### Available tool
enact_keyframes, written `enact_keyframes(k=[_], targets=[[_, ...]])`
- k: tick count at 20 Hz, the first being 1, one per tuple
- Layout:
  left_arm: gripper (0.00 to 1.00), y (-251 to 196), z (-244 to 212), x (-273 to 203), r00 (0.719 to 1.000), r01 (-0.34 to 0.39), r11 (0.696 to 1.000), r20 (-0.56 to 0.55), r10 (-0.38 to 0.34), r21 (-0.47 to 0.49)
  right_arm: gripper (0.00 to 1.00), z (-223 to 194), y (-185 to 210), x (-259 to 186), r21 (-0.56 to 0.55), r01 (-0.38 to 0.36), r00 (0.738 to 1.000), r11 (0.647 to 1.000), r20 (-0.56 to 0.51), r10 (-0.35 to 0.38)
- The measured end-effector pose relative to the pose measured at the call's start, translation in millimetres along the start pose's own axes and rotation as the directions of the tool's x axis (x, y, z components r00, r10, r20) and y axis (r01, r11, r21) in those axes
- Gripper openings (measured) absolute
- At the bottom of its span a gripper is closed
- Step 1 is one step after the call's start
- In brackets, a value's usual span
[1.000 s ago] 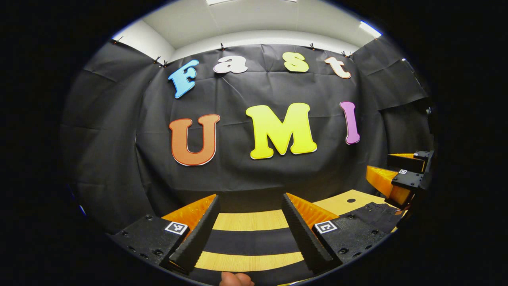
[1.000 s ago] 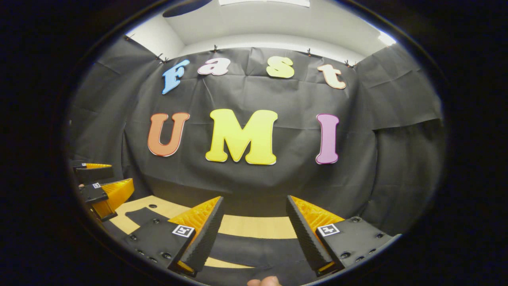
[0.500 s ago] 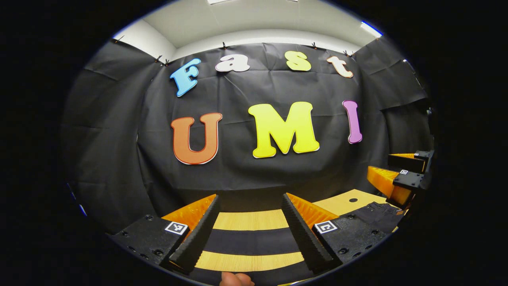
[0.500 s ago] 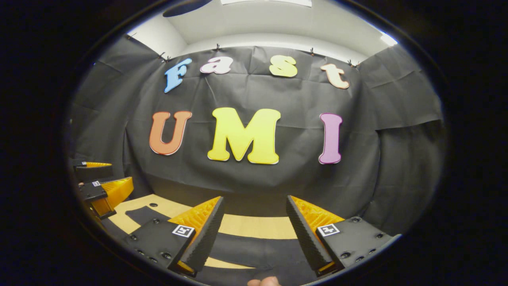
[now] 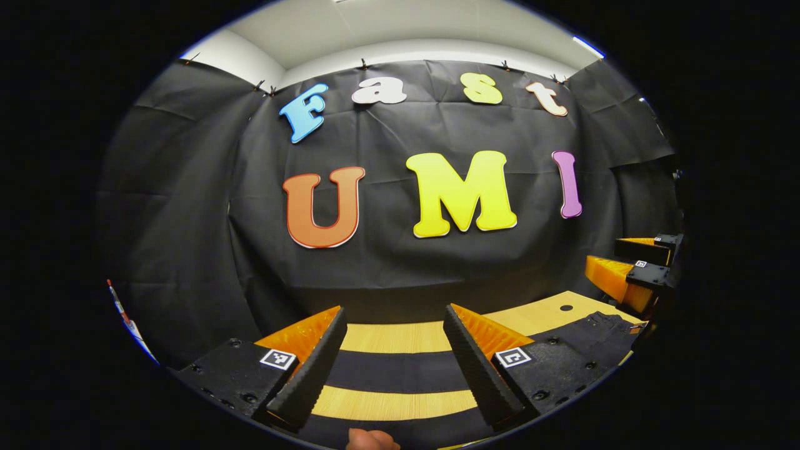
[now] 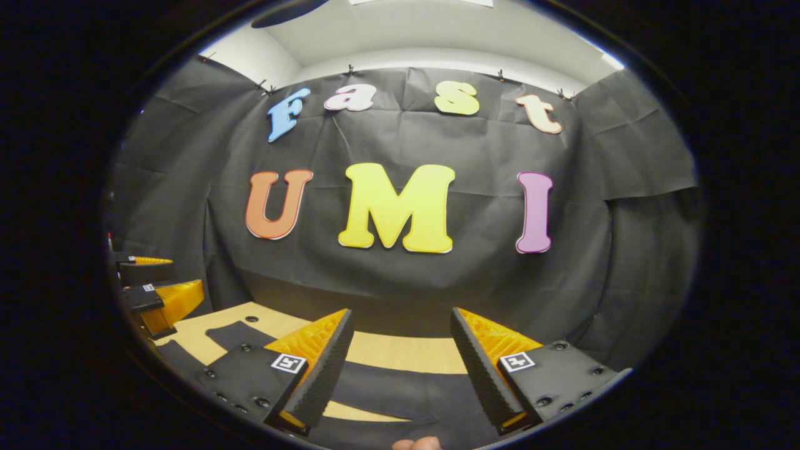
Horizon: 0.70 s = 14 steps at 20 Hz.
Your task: Grasp the waist and the cuffs of the jeans and fold them to make the two legs overlap; first hold the waist and fold one-third of the jeans toward the cuffs, then hold the cuffs and fold the remaining one-third in the same direction to finish folding.
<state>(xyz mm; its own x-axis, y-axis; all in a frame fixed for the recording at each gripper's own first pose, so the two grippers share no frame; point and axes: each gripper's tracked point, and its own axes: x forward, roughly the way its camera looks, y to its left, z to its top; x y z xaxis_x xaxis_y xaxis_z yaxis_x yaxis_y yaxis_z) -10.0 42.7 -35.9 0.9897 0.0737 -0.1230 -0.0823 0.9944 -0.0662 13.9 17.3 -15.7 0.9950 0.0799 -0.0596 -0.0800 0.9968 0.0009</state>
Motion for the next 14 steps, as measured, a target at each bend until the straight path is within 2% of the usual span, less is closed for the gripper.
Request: enact_keyframes(k=[2,3,5,7,8,9,10,11,12,13,14], targets=[[1.00,26,-39,-15,0.989,-0.065,0.984,-0.143,0.041,-0.168,0.93,-4,-3,1,0.000,-0.001,1.000,1.000,-0.014,0.001],[1.00,43,-58,-24,0.972,-0.132,0.957,-0.225,0.073,-0.260,0.93,-4,-7,2,-0.002,0.003,1.000,1.000,-0.020,-0.004],[1.00,83,-102,-53,0.910,-0.301,0.864,-0.391,0.135,-0.403,0.96,-6,-20,1,-0.006,0.025,0.999,1.000,-0.022,-0.025],[0.99,113,-139,-92,0.828,-0.453,0.757,-0.537,0.162,-0.471,0.96,-9,-33,2,-0.007,0.050,0.998,0.999,-0.032,-0.051],[0.99,121,-154,-110,0.789,-0.512,0.700,-0.595,0.153,-0.498,0.96,-14,-40,3,-0.009,0.062,0.997,0.998,-0.042,-0.063],[0.99,123,-166,-128,0.757,-0.563,0.617,-0.642,0.118,-0.550,0.96,-17,-46,3,-0.011,0.075,0.996,0.997,-0.053,-0.076],[0.99,120,-182,-155,0.708,-0.648,0.451,-0.704,0.060,-0.613,0.96,-17,-52,2,-0.015,0.088,0.994,0.996,-0.057,-0.088],[0.99,118,-190,-172,0.670,-0.702,0.354,-0.742,0.032,-0.618,0.96,-16,-58,2,-0.024,0.099,0.994,0.995,-0.054,-0.100],[1.00,117,-194,-189,0.637,-0.746,0.268,-0.770,0.022,-0.609,0.96,-15,-61,2,-0.034,0.105,0.993,0.994,-0.053,-0.106],[0.99,112,-193,-200,0.621,-0.769,0.205,-0.784,0.010,-0.606,0.96,-16,-66,2,-0.049,0.111,0.992,0.993,-0.055,-0.114],[1.00,105,-191,-189,0.607,-0.784,0.155,-0.795,-0.015,-0.601,0.96,-17,-74,1,-0.065,0.120,0.991,0.991,-0.059,-0.124]])
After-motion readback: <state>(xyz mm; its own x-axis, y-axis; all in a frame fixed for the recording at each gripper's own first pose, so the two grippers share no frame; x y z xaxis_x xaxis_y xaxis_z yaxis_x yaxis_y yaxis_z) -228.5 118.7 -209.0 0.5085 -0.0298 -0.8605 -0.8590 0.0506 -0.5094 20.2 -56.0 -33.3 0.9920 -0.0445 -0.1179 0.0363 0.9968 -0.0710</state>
